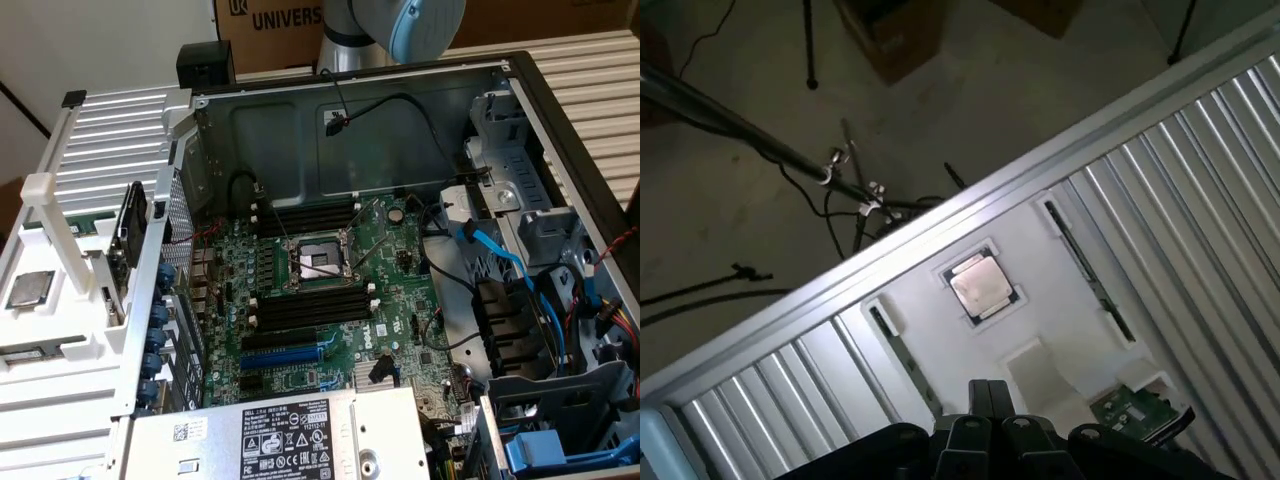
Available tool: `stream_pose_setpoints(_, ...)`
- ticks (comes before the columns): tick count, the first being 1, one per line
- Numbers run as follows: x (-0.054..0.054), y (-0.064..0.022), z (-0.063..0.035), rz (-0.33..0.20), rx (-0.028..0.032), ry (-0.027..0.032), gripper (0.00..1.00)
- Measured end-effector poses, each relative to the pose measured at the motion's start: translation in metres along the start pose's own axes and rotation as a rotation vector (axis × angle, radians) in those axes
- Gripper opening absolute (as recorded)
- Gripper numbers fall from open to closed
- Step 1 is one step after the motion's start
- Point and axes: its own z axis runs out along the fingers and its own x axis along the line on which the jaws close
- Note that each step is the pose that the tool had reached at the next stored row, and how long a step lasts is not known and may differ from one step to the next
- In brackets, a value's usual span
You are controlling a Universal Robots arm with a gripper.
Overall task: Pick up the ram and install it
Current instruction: 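Pick up the ram and move it above insertion slot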
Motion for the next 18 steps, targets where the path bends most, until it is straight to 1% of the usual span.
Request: stream_pose_setpoints(18,0.0000,0.0000,0.0000,-0.328,-0.0057,0.0108,0.10)
